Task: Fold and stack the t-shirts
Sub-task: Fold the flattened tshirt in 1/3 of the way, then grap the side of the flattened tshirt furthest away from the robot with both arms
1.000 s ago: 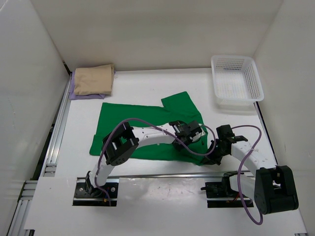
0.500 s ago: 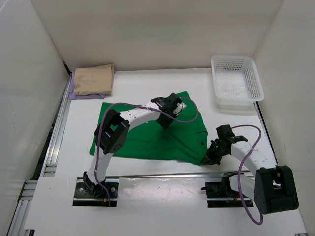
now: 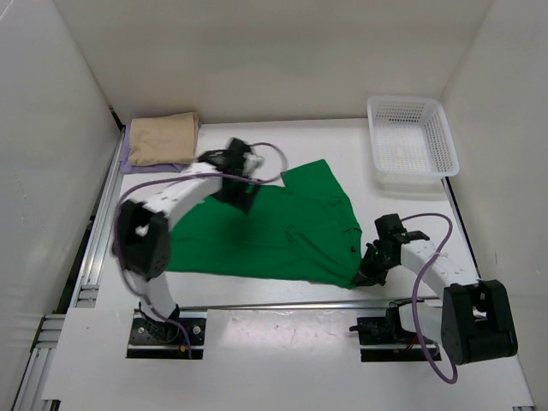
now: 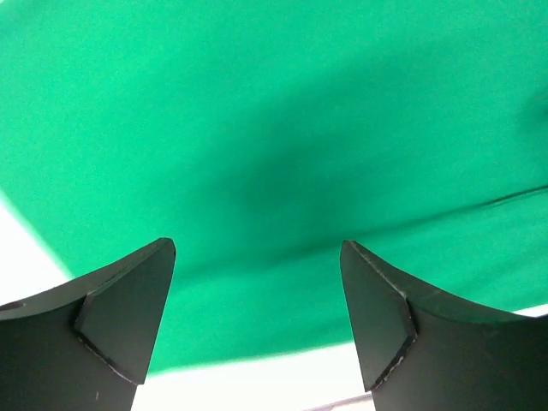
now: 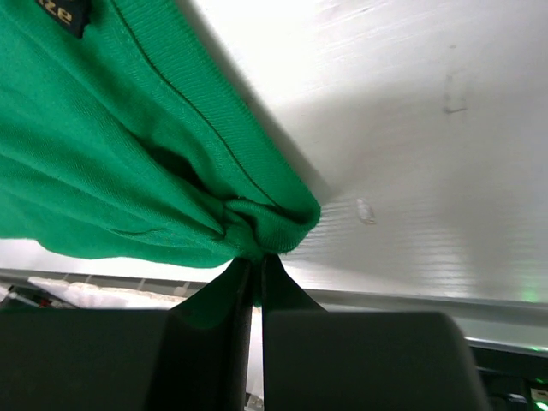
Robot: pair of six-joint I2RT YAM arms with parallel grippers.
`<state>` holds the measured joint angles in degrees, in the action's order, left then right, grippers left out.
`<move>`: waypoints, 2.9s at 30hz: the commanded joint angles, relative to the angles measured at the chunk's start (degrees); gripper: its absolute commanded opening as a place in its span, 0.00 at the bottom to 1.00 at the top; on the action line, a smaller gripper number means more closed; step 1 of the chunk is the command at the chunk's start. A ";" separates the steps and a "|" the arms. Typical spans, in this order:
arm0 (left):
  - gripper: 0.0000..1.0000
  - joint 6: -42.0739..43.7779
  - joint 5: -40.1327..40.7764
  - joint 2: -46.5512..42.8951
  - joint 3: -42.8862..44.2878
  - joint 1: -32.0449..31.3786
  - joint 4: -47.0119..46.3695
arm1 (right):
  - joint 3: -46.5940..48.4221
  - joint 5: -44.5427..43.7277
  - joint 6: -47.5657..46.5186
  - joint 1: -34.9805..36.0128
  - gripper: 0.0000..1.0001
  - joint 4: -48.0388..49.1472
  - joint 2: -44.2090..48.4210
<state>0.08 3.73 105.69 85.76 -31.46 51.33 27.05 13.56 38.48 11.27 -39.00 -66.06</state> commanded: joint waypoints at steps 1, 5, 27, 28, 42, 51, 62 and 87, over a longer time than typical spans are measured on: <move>0.89 -0.08 4.26 -13.21 -13.03 13.06 8.60 | 1.78 -4.07 -1.74 -0.11 0.04 -3.45 -0.47; 0.89 -0.08 6.38 -23.75 -30.44 29.15 8.53 | 3.36 -4.07 -2.27 -0.63 0.04 -3.45 -0.47; 0.14 -0.08 -10.93 -8.83 -35.30 48.95 -1.06 | 5.47 -4.60 -4.55 -2.38 0.00 -4.67 -3.90; 0.10 -0.08 -10.06 -9.36 -36.18 48.95 -0.45 | 5.47 -5.29 -4.55 -2.39 0.00 -5.20 -3.90; 0.10 -0.08 4.45 -25.79 -44.71 48.95 10.28 | 1.79 -11.27 8.27 -2.39 0.03 -20.49 13.49; 0.72 -0.08 8.67 -27.64 -34.05 48.95 11.08 | 15.01 -12.86 3.98 -1.69 0.89 -19.54 9.58; 0.76 -0.08 -12.51 -1.82 3.00 48.34 2.65 | 80.14 -14.35 -8.87 3.59 0.91 -19.01 -48.65; 0.83 -0.08 -14.36 15.51 6.71 43.59 -6.16 | 95.91 -14.00 3.97 8.51 0.11 -9.34 -77.82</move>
<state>-0.01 -7.55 121.60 93.12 12.58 45.87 125.91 -0.78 42.74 20.05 -46.13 -142.71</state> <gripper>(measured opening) 0.830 0.171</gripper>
